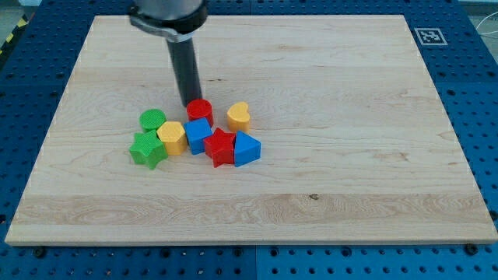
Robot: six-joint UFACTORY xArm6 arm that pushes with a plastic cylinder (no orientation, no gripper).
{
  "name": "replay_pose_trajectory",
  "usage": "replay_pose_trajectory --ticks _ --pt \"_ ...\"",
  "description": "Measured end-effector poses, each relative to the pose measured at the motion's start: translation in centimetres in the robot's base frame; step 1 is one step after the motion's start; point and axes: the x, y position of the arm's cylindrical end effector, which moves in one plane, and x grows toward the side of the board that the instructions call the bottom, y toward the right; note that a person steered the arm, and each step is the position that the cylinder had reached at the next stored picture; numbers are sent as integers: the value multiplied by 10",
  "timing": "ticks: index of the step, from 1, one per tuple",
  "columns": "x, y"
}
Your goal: Move yellow heart slightly left
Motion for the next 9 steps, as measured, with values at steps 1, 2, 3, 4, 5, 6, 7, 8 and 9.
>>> replay_pose_trajectory --ticks 1,2,3,4,5,6,7,8,9 --pt "-11 26" --pt "-11 55" --pt "-11 77" --pt "-10 96" --pt "-1 103" --pt "0 99" --pt "0 89" --pt "0 84" --pt "0 101"
